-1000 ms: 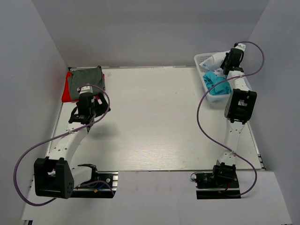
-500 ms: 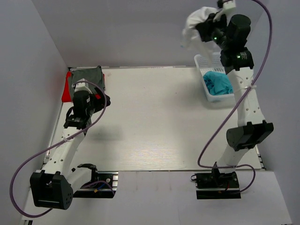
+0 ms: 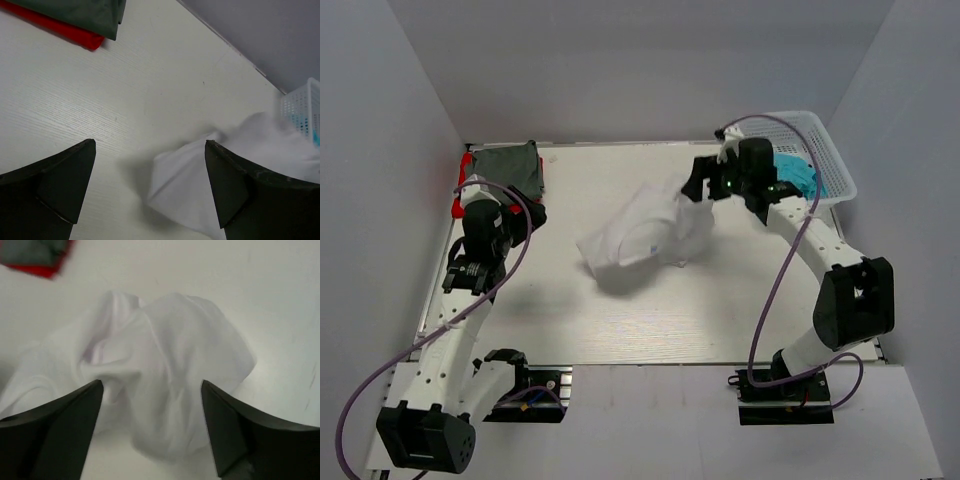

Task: Fold and stack the t-shirts
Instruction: Move the tshirt to the center of the board, then flatten out the tshirt

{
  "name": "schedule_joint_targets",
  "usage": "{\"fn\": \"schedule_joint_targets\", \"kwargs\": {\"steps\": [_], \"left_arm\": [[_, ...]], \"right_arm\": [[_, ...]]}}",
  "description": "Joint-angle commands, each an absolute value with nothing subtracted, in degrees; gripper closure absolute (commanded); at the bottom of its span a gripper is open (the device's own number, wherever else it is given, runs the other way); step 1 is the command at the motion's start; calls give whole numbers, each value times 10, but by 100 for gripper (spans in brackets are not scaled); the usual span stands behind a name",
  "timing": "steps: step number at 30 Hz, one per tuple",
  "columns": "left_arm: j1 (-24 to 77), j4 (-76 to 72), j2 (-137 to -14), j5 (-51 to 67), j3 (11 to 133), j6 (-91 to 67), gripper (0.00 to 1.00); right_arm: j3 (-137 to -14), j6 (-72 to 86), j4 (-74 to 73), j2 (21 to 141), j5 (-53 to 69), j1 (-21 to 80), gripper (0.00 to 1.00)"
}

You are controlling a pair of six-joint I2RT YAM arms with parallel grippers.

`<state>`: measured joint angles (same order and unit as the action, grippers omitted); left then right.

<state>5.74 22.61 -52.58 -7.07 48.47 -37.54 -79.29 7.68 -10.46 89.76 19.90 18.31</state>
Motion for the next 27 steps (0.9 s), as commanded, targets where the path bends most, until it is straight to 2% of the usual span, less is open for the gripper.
{"fn": "schedule_joint_targets", "kwargs": {"steps": [1,3,6,9,13,15,20,27], "left_arm": [[59,237,-499,-69,471,-394,0],[59,243,-518,-42,465,-402,0],[59,243,-580,6,453,-396,0],[64,235,-638,114,447,-371,0],[82,200,-696,156,412,-371,0],[98,187,-720,156,407,-371,0],[141,187,-779,124,412,-371,5],[165,192,-883,44,468,-389,13]], "right_arm": [[-679,128,-33,849,66,183,10],[-649,134,-50,851,4,183,10],[-641,141,-114,855,-18,190,10],[-606,152,-127,841,-30,201,10],[-530,184,-132,783,-47,205,10],[-488,204,-126,753,-33,202,10],[-427,165,-85,730,112,231,10],[-458,161,-83,791,100,294,11]]}}
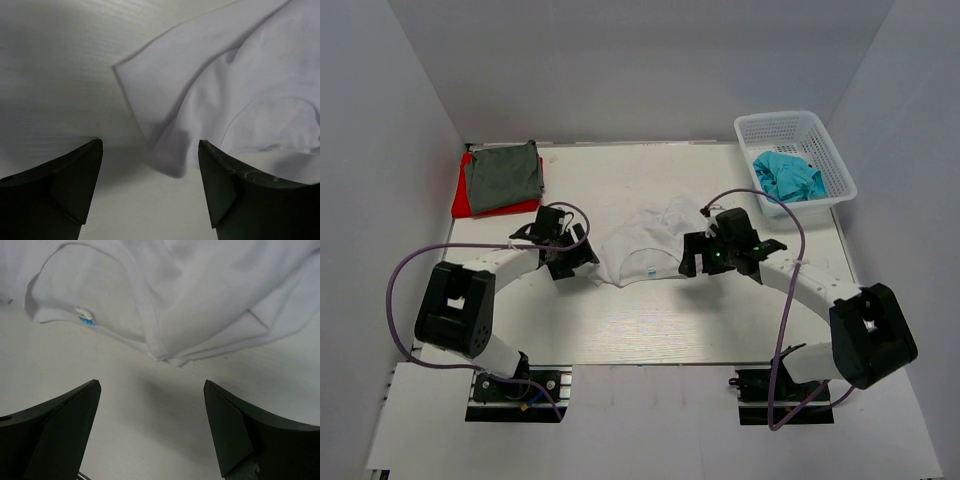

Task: Fold and stack the t-shirts
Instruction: Flatten out the tshirt

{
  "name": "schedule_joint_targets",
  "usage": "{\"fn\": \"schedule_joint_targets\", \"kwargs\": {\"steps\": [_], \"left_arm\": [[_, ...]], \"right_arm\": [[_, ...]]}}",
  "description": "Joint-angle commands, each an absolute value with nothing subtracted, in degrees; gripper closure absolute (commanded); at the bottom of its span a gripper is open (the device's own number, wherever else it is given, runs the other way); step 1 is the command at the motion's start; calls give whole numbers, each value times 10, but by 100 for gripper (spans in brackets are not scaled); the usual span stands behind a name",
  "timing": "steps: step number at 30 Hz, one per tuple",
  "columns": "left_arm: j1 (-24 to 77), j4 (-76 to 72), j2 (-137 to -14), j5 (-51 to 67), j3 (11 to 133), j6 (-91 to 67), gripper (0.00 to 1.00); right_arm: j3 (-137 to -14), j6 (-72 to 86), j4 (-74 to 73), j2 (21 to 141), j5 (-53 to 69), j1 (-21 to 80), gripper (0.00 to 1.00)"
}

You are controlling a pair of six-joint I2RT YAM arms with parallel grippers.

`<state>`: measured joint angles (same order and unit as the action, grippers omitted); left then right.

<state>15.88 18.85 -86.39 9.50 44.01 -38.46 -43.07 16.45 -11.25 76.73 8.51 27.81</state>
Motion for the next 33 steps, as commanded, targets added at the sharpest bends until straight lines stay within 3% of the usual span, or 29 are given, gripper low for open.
{"fn": "schedule_joint_targets", "kwargs": {"steps": [1,6,9,12,13,14,16,18,20,33], "left_arm": [[165,199,-889,17,483,-389,15],[171,220,-919,-15,502,-397,24],[176,203,-930,-4,497,-397,42],[183,134,-947,67,449,-387,64],[190,104,-954,88,441,-387,72],[196,104,-976,94,441,-387,89],[203,98,-999,100,459,-380,100],[209,104,-1017,100,471,-372,100],[214,119,-1023,95,482,-372,100],[214,159,-817,-108,542,-414,100]], "right_arm": [[-462,162,-76,796,84,301,11],[-498,170,-76,856,3,328,14],[-508,181,-76,873,-36,337,20],[-507,199,-69,881,-73,343,37],[-509,202,-70,878,-86,343,56],[-509,206,-69,876,-93,344,67],[-506,205,-75,875,-103,343,78],[-508,206,-82,873,-111,344,82],[-505,210,-84,875,-124,343,100],[-567,229,-127,762,-250,330,100]]}}
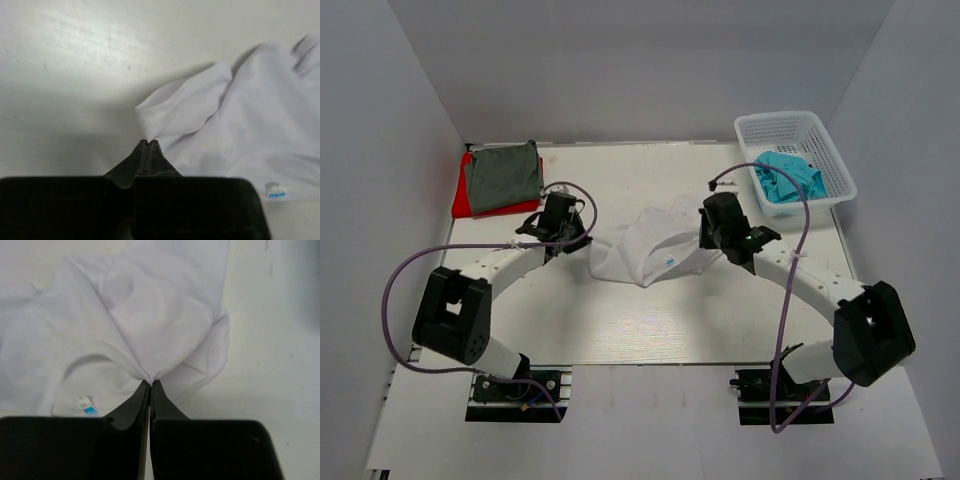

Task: Fold and stack the t-shirts
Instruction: Flatten out the tshirt

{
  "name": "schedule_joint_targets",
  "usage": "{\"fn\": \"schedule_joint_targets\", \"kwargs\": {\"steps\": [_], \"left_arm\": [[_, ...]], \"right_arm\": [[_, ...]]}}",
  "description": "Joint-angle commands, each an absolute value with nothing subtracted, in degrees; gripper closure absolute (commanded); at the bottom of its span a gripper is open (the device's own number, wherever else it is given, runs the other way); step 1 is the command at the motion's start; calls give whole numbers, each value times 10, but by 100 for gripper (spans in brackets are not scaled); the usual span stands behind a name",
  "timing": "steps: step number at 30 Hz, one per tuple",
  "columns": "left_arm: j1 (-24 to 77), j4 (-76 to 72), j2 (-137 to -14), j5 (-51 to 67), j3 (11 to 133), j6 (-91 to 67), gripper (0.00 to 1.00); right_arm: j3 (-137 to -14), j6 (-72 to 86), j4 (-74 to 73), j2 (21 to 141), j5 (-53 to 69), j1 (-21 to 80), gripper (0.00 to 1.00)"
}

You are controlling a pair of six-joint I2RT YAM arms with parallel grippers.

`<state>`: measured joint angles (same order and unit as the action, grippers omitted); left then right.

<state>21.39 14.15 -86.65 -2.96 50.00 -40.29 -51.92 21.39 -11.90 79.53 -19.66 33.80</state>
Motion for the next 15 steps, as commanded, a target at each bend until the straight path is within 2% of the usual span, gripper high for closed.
{"fn": "schedule_joint_targets", "kwargs": {"steps": [1,5,8,9,10,11,13,14,15], "left_arm": [[214,159,-812,-125,558,-414,100],[202,142,-822,-119,604,-409,100],[202,154,-852,-143,690,-391,100],[197,169,-866,-162,765,-365,100],[197,192,-898,-170,806,-358,100],[197,202,-915,-170,849,-347,100],[185,254,-979,-170,1006,-312,100],[178,281,-1006,-175,1073,-300,100],[167,313,-1036,-184,1231,-290,100]], "right_arm": [[-573,233,-127,750,-257,327,100],[-612,204,-103,763,-263,311,100],[-684,163,-77,807,-250,294,100],[-706,136,-67,833,-238,281,100],[-795,128,-64,848,-235,276,100],[-834,105,-68,902,-233,272,100],[-1013,93,-91,942,-210,256,100],[-1116,69,-97,1002,-201,249,100],[-1168,58,-105,1022,-160,244,100]]}}
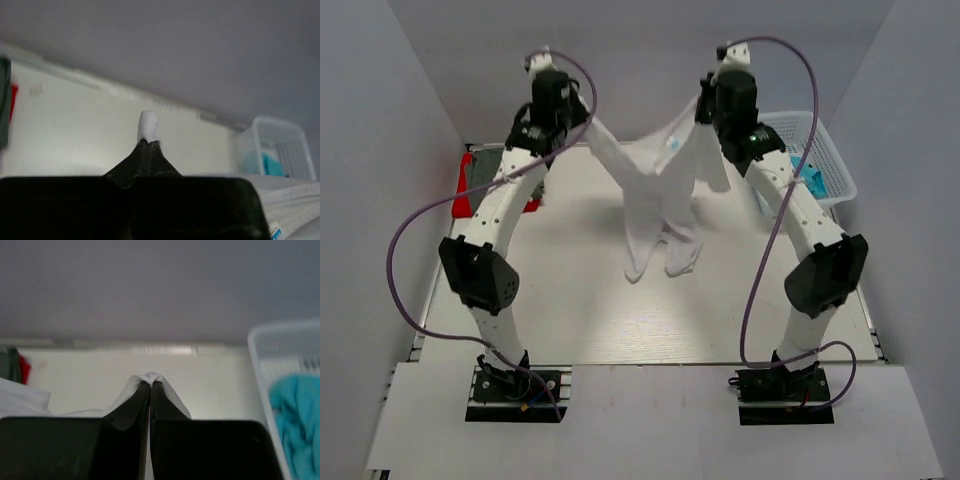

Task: Fold and stack the t-shirts
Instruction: Flatten out the tshirt

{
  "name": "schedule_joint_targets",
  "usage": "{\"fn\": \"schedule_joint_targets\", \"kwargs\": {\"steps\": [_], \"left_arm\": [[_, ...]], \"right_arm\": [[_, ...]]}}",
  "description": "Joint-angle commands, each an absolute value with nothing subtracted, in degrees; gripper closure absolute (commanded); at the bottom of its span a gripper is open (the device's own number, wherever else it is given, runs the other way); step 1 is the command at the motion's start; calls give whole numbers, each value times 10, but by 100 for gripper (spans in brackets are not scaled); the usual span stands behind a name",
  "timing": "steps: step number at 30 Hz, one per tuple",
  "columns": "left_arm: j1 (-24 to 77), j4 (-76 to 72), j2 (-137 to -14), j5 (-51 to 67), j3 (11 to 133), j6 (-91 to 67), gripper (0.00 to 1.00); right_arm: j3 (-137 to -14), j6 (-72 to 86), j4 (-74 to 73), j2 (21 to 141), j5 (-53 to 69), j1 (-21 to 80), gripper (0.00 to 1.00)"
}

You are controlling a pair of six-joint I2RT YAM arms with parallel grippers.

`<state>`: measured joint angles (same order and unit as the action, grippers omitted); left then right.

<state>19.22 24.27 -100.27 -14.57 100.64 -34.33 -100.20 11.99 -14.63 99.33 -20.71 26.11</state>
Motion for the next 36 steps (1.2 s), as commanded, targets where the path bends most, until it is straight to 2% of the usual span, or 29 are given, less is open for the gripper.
{"fn": "schedule_joint_targets", "kwargs": {"steps": [1,2,4,5,6,7,9,12,14,15,17,18,20,23,25,27,28,29,30,31,32,33,34,36], "left_arm": [[167,345,-1065,-190,1316,-268,100],[158,398,-1114,-197,1465,-261,100],[151,410,-1111,-197,1525,-240,100],[151,370,-1081,-204,1504,-224,100],[151,329,-1038,-198,1380,-214,100],[151,288,-937,-198,1302,-214,100],[151,229,-853,-191,1136,-214,100],[151,236,-742,-185,994,-238,100],[163,252,-691,-175,877,-251,100],[163,255,-641,-154,832,-290,100],[163,248,-592,-79,691,-324,100],[163,241,-551,-48,644,-361,100],[163,236,-522,22,521,-408,100],[170,238,-515,145,432,-426,100],[176,249,-503,192,350,-461,100],[181,200,-470,253,284,-461,100],[181,214,-465,261,260,-454,100],[188,241,-465,256,260,-442,94],[188,274,-471,239,272,-431,81],[194,294,-486,239,280,-411,63],[194,314,-492,239,289,-410,18],[200,315,-492,249,289,-410,0],[200,315,-500,258,289,-410,0],[206,320,-506,248,301,-403,0]], "right_arm": [[-1220,52,-122,1041,-150,240,100],[-1350,38,-127,1083,-131,240,100],[-1386,36,-101,1075,-115,240,100],[-1340,36,-84,1061,-106,240,100],[-1306,36,-63,1020,-91,239,100],[-1229,38,-8,972,-89,238,100],[-1131,27,39,892,-82,238,100],[-986,21,33,837,-66,236,100],[-937,21,19,820,-58,236,100],[-859,22,12,801,-58,236,100],[-804,23,1,757,-61,236,100],[-726,25,3,747,-57,236,100],[-667,34,-46,718,-44,235,100],[-567,76,-83,697,-58,237,100],[-507,117,-117,692,-78,236,100],[-486,166,-159,697,-105,236,100],[-450,171,-166,695,-107,236,97],[-439,187,-172,693,-110,236,88],[-423,198,-175,690,-112,236,76],[-416,199,-177,689,-112,236,60],[-411,200,-184,684,-113,236,50],[-414,200,-186,685,-115,236,26],[-419,201,-196,682,-122,237,13],[-441,199,-207,678,-124,240,10]]}}
